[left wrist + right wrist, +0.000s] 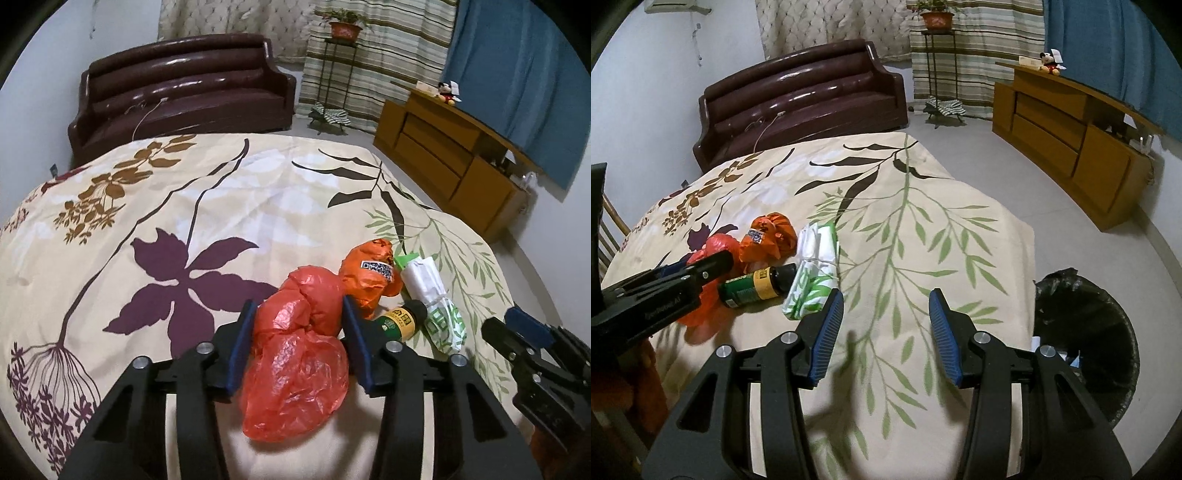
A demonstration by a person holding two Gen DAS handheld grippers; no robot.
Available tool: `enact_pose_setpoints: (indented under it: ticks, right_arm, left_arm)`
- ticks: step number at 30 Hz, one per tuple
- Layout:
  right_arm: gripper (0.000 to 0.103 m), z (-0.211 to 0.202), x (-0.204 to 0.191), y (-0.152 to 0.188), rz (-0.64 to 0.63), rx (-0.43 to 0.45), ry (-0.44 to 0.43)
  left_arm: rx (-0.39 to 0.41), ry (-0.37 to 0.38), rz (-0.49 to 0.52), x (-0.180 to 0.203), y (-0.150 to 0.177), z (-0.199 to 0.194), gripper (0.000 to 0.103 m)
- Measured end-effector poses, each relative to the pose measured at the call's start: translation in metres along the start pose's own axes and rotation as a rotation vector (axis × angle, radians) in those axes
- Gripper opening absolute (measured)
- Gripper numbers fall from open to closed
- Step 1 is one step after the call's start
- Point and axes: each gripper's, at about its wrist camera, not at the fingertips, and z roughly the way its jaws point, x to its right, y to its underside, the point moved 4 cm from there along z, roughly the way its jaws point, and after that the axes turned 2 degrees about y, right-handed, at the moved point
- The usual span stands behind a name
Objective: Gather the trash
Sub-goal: 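Grasp the red plastic bag with the left gripper, then grasp the green-white packet with the right gripper while the left gripper holds the red bag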
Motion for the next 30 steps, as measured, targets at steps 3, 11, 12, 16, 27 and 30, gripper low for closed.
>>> enact_pose_setpoints:
  ticks: [3, 11, 12, 16, 27, 30]
  right_arm:
    - [0.047, 0.003, -0.006, -0.001, -0.011, -0.003, -0.005]
    - [0.047, 0.007, -0.027, -0.007, -0.039, 0.002, -0.020]
    - [0.047, 0.008, -0.029, -0.008, -0.043, 0.002, -0.023]
    - [0.047, 0.013, -0.038, -0.012, -0.051, -0.001, -0.030]
    - [0.047, 0.029, -0.047, -0.015, -0.054, -0.024, -0.025]
    - [0.046, 0.029, -0.047, -0.016, -0.053, -0.026, -0.025]
  left_arm:
    - [0.008, 0.000, 0.003, -0.002, 0.002, -0.003, 0.044]
    - [0.035, -0.014, -0.024, -0.020, 0.002, -0.018, 0.044]
    - [0.039, -0.020, -0.025, -0.023, 0.002, -0.020, 0.044]
    - [0.046, -0.045, -0.032, -0.037, 0.003, -0.026, 0.044]
    - [0.033, -0.057, -0.065, -0.060, 0.010, -0.026, 0.044]
    - [0.031, -0.051, -0.069, -0.060, 0.012, -0.026, 0.044]
